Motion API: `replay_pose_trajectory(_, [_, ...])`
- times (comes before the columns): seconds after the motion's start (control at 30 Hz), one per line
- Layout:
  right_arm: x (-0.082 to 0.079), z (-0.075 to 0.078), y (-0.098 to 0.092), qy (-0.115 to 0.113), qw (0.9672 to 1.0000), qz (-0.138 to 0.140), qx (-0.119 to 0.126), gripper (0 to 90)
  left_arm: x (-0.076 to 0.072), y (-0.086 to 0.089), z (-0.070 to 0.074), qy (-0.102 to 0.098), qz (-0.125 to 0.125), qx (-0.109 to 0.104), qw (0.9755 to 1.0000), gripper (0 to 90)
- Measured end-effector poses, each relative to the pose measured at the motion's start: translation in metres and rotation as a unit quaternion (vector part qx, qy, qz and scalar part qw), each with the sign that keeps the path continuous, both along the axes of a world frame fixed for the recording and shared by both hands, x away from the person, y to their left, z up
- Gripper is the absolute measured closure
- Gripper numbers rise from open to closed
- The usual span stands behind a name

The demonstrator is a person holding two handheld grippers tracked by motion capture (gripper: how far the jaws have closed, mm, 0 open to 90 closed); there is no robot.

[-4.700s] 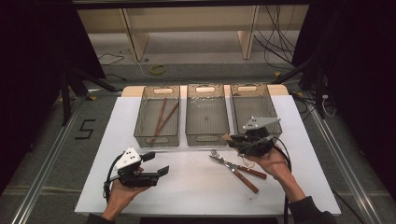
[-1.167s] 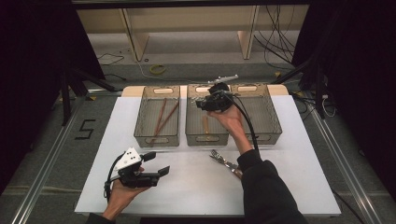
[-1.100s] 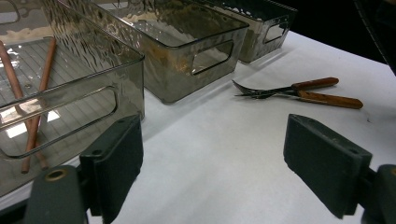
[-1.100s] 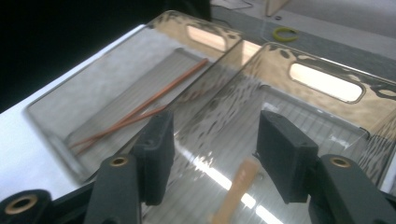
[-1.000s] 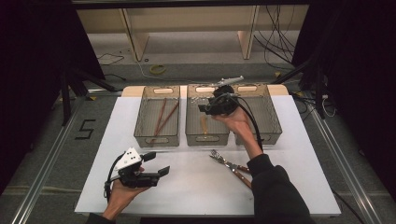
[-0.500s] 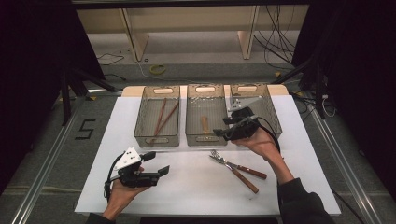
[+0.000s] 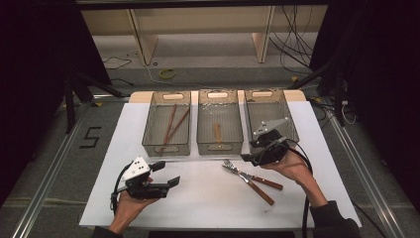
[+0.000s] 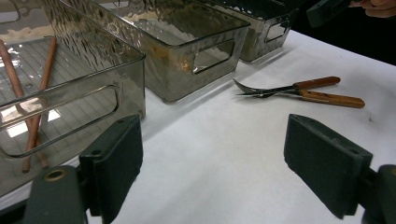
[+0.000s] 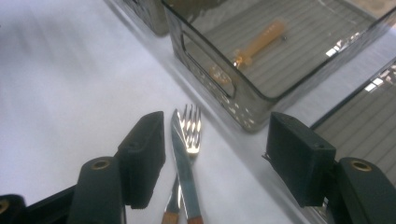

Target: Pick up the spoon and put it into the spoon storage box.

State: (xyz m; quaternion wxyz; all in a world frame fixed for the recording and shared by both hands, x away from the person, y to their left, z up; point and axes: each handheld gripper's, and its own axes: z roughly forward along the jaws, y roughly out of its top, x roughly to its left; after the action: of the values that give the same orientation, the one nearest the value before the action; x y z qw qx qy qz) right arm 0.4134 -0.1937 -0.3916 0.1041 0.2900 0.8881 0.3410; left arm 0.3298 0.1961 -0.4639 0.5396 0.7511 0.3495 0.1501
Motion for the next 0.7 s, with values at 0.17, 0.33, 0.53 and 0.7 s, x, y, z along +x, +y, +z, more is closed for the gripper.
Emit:
replay_pose_trajectory(0.17, [0.000,-0.005,-0.004,0.009,0.9999,-0.001,-0.009,37.6,0.000,0.000,0.000,-0.002,0.000,0.000,1.0000,19.2])
replay_pose_trajectory(0.33, [-0.002,-0.010,-0.006,0.020,0.9996,0.003,-0.019,37.5,0.000,0.001,0.001,-0.003,-0.001,0.000,1.0000,19.1])
replay_pose_trajectory(0.53, [-0.003,-0.015,-0.009,0.033,0.9988,0.007,-0.035,37.4,0.000,0.001,0.000,-0.003,0.001,0.000,1.0000,19.1])
replay_pose_trajectory(0.7, [-0.005,-0.020,-0.008,0.043,0.9979,0.007,-0.048,37.2,0.000,0.001,0.000,-0.003,0.001,0.001,1.0000,19.1])
